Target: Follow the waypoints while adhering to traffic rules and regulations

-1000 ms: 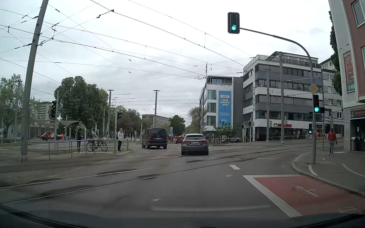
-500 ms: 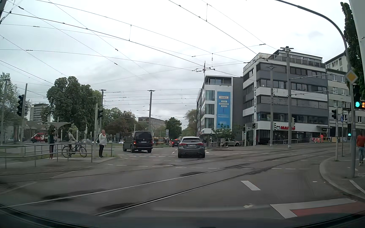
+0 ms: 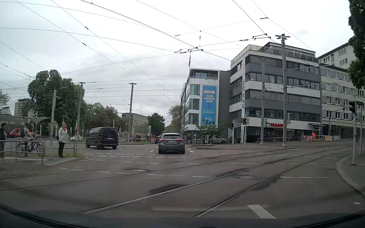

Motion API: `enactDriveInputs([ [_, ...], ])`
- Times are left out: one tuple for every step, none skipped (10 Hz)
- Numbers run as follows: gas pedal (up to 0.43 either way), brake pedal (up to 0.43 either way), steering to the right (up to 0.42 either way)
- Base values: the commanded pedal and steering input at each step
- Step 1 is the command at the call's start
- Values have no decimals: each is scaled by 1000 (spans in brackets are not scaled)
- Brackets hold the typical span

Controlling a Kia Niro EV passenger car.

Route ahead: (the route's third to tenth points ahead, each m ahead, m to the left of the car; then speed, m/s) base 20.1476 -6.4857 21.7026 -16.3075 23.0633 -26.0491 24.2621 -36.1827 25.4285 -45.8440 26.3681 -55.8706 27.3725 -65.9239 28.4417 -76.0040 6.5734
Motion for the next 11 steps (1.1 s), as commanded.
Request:
enactDriveInputs([
  [0,0,147],
  [0,0,172],
  [0,0,191],
  [8,0,207],
  [87,0,216],
  [87,0,217],
  [98,0,214],
  [110,0,214],
  [110,0,214],
  [118,0,218],
  [130,0,222],
])
